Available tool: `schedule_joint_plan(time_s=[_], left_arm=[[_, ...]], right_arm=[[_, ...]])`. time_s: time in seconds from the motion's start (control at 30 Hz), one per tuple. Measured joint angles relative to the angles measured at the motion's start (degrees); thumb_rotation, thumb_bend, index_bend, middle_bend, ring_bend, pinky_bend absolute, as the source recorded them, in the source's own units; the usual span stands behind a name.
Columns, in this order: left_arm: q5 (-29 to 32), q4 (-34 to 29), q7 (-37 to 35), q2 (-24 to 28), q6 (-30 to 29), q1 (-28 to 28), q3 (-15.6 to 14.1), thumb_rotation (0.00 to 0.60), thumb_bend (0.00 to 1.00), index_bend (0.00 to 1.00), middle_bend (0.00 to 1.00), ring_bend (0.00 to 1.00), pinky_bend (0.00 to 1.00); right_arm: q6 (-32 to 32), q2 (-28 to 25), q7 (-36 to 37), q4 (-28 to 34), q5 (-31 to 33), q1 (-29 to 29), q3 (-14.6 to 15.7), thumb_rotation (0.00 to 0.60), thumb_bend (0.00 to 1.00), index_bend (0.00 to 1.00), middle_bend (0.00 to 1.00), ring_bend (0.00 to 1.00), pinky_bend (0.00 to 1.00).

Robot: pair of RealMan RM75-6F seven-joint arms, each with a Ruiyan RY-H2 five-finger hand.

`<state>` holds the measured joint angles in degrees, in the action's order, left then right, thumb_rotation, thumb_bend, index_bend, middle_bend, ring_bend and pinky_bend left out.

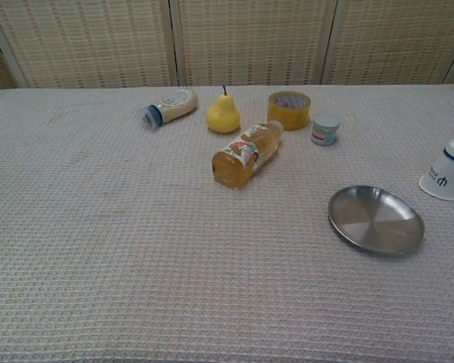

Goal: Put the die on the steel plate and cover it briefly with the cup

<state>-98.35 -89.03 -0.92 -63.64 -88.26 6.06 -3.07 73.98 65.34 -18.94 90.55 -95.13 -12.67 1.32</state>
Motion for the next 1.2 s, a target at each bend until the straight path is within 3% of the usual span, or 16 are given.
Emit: schedule_joint_plan(time_s=[0.17,0.43,0.73,1.2], left_arm=[[0.6,-0.5,-0.7,0.6,-0.6,-0.4,0.1,0.6,0.43,0.35,0.39,0.34,0.49],[0.4,-0.9,-1.3,1.0,-0.6,-0.5,0.0,0.6,0.43,0.35,0.41,0.37,0.49],[-0.1,-0.5,-2.0,1.0,-1.1,-0.5,-0.1,0.6,0.43,0.35,0.41,0.37,0.49],[-0.1,-0.3,-2.3,1.0,-1.1,-0.5,-0.1,0.6,0.43,0.35,0.41,0.37,0.49]], right_arm=[[-5.2,0.2,-1.3,-0.2,5.6,-1.3,-0.4,0.6,0.1,0.33,0.72,0.6,0.93],[-15.7,2.6,0.5,-2.3,13.7,-4.4,-1.1,0.6,0.13,0.33,0.73,0.6,0.93],[-19.9,6.7,4.2,-7.6,13.9,-7.1,0.0,0.6,0.18,0.39,0.74,0.61,0.94],[-20.3,9.3,5.7,-10.9,13.0,-8.2,1.2,0.6,0.18,0.47,0.76,0.64,0.96]])
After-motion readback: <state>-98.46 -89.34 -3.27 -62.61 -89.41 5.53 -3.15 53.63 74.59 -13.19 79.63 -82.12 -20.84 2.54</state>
